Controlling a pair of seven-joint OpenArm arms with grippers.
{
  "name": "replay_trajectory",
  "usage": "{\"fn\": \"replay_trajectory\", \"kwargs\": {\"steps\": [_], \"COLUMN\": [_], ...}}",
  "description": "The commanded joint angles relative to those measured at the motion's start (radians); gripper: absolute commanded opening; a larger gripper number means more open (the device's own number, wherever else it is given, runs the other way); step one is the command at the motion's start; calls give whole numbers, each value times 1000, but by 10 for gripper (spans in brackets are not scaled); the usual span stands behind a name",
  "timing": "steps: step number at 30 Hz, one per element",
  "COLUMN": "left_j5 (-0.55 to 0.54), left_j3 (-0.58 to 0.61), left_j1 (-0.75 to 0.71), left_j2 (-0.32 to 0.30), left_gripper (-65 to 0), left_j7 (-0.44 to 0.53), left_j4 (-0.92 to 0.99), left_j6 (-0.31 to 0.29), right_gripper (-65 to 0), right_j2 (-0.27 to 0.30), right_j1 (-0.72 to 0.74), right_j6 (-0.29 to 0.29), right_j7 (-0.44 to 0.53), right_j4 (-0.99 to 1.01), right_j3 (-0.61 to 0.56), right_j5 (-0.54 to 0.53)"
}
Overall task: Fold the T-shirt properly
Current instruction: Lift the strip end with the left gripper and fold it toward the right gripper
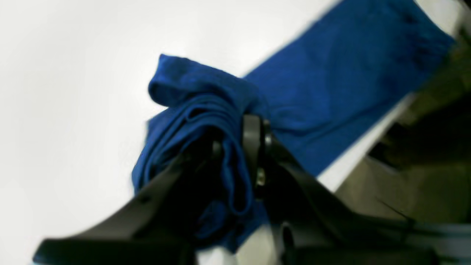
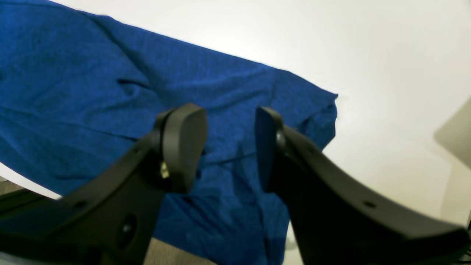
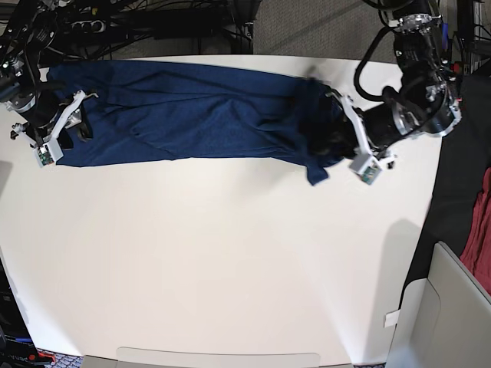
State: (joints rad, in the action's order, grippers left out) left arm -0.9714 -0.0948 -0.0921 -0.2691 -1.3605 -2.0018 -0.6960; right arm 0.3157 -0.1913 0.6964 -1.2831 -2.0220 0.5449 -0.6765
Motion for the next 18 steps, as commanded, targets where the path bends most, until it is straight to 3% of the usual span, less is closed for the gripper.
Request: {"fn": "replay_trajectory", "kwargs": {"steps": [1, 11, 18], "left_j5": [-13, -13, -8], "left_j3": [22, 235, 393], "left_j1": [12, 64, 140], "left_j2": [-9, -6, 61], "left_gripper": [-613, -613, -613], "left_j7": [5, 10, 8], "left_j4": [-24, -44, -37], "left_j6": [-2, -2, -2], "right_gripper": [-389, -389, -389], "right_j2": [15, 9, 9], "right_j1": [5, 5, 5], "right_j6": [2, 2, 2], "right_j7": [18, 21, 21], "right_j4": [-13, -13, -12], "right_j3": [7, 7, 7], "right_j5": [-10, -10, -10]}}
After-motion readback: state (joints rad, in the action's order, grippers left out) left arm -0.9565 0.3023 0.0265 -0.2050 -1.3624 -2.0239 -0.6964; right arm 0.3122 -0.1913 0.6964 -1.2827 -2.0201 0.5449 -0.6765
